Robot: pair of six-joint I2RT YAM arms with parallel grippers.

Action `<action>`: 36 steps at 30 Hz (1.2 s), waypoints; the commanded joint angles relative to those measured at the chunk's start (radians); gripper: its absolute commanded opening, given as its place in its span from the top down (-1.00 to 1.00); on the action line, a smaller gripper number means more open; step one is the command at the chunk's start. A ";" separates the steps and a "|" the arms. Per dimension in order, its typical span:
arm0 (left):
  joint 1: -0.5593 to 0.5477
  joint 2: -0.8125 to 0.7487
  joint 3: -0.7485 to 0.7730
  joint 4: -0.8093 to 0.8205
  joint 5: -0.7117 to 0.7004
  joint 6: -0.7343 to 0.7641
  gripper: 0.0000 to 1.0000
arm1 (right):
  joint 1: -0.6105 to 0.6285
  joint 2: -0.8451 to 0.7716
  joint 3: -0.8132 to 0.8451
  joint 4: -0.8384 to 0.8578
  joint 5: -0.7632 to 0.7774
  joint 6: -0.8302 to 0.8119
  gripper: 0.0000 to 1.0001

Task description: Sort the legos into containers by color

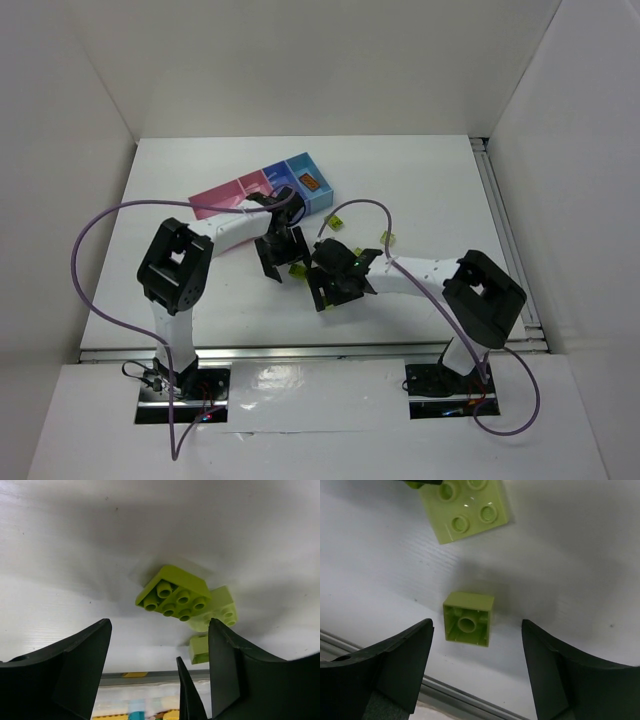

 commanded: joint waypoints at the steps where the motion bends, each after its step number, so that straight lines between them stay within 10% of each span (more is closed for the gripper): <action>1: -0.007 -0.010 0.032 0.008 0.009 -0.073 -0.61 | 0.007 0.021 0.016 0.040 0.001 0.025 -0.56; 12: -0.041 0.042 0.061 0.028 -0.014 -0.105 -0.13 | 0.007 0.021 0.005 0.040 0.061 0.048 0.12; 21: -0.041 0.051 0.061 0.028 -0.057 -0.094 -0.56 | 0.007 0.001 0.005 0.029 0.082 0.048 0.12; 36: -0.050 0.128 0.130 0.018 -0.154 -0.114 -0.23 | 0.007 -0.028 -0.004 0.020 0.073 0.037 0.26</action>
